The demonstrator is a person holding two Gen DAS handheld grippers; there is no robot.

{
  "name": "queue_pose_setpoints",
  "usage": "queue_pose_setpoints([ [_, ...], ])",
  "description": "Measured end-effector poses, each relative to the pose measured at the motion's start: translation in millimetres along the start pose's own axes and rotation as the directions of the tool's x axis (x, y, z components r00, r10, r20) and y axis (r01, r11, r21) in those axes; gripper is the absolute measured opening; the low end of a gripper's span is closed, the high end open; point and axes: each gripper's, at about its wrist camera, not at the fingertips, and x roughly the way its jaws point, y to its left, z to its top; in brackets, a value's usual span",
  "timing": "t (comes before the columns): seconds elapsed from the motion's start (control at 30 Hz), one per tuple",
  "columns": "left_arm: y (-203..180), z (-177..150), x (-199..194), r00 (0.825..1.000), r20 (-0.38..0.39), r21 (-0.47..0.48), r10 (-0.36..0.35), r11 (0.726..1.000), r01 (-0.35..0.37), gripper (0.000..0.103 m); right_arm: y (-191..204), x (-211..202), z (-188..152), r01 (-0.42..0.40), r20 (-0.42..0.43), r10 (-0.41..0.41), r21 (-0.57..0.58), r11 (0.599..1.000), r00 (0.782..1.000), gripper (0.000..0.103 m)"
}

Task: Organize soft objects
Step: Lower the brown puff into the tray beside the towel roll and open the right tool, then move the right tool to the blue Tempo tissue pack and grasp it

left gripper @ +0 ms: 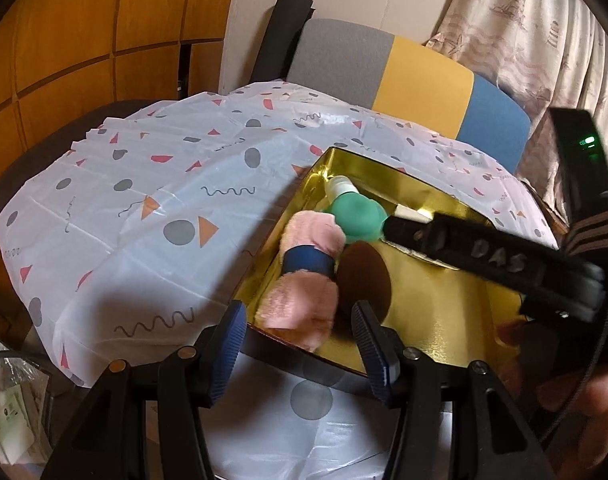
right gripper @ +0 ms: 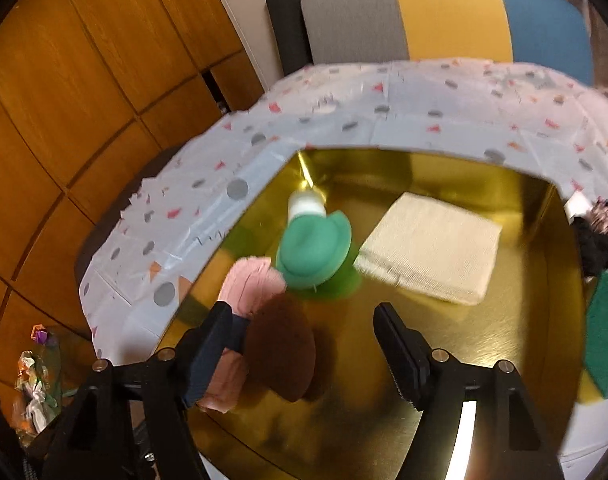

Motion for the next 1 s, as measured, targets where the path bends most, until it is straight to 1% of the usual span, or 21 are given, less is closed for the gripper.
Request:
queue_pose_setpoints([
  [0.1,-4.5,-0.6,-3.0,1.0,0.011,0.015,-0.027,1.0,0.027,0.055,-3.1,-21.1,1.9,0.024,0.062,-0.023,-0.011,1.0,0.998,0.074],
  [0.2,-11.0,-2.1,-4.9,0.998,0.012,0.035,-0.066,0.997,0.066,0.055,-13.4,-48.2,-0.1,0.064,0.13,-0.063,-0.003,0.998,0.989,0.074],
  [0.3,-21.6,-5.6,-7.7,0.992,0.01,0.066,-0.127,0.99,0.126,0.055,-28.4,-67.9,-3.2,0.113,0.171,-0.116,0.023,0.993,0.978,0.074],
  [0.37,-29.2,-8.7,-10.0,0.989,0.01,0.094,-0.145,0.985,0.144,0.055,-42.7,-80.5,-7.5,0.145,0.188,-0.151,0.05,0.988,0.971,0.075],
  [0.5,-47.0,-16.0,-13.6,0.984,0.006,0.164,-0.175,0.971,0.172,0.055,-72.9,-97.5,-19.4,0.186,0.178,-0.205,0.117,0.975,0.962,0.075],
  [0.63,-61.9,-24.1,-19.1,0.975,0.0,0.217,-0.222,0.952,0.217,0.055,-102.0,-107.4,-40.7,0.236,0.147,-0.26,0.164,0.958,0.954,0.075],
  [0.73,-73.2,-28.5,-23.9,0.967,-0.01,0.245,-0.253,0.937,0.248,0.055,-122.8,-110.9,-64.5,0.279,0.116,-0.303,0.186,0.942,0.946,0.075],
  [0.8,-79.9,-32.7,-28.4,0.959,-0.019,0.257,-0.281,0.926,0.277,0.055,-139.7,-110.0,-84.7,0.32,0.081,-0.341,0.201,0.926,0.937,0.075],
  [0.9,-93.9,-41.0,-33.1,0.947,-0.044,0.288,-0.318,0.904,0.317,0.055,-162.1,-109.2,-110.0,0.352,0.024,-0.367,0.232,0.907,0.93,0.075],
  [0.93,-97.6,-43.9,-34.7,0.945,-0.048,0.298,-0.325,0.898,0.324,0.055,-171.5,-110.4,-118.1,0.366,0.006,-0.38,0.247,0.897,0.925,0.075],
  [1.0,-107.6,-50.7,-37.3,0.94,-0.065,0.325,-0.335,0.883,0.337,0.055,-189.5,-117.4,-129.2,0.39,-0.003,-0.405,0.282,0.877,0.914,0.075],
])
